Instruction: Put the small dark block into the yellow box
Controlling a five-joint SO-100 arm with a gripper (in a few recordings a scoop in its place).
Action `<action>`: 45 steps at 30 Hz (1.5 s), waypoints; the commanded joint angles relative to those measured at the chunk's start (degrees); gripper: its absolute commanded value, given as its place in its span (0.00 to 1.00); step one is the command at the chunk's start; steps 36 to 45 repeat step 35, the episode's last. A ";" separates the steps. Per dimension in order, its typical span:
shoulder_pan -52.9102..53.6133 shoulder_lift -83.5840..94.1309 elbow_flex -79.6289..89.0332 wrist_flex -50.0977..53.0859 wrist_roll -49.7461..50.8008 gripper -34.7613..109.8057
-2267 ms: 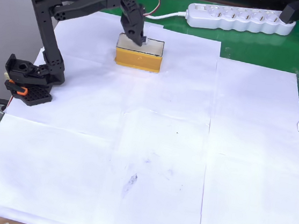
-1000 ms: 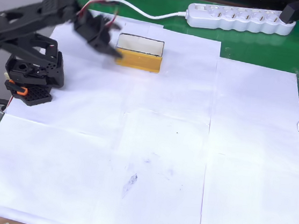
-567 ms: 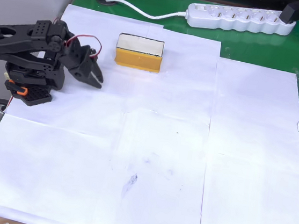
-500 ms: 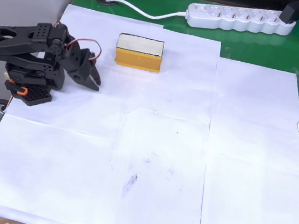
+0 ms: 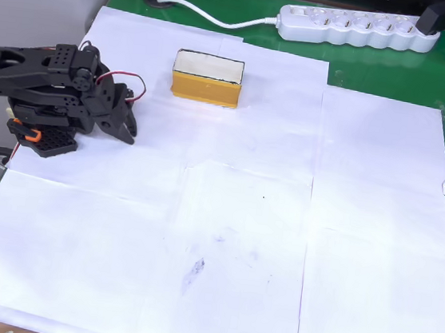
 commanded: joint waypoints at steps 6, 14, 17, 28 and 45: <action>0.18 -3.34 1.23 5.71 0.62 0.24; 0.53 -3.34 1.23 6.33 -0.62 0.24; 0.53 -3.34 1.23 6.33 -0.62 0.24; 0.53 -3.34 1.23 6.33 -0.62 0.24; 0.53 -3.34 1.23 6.33 -0.62 0.24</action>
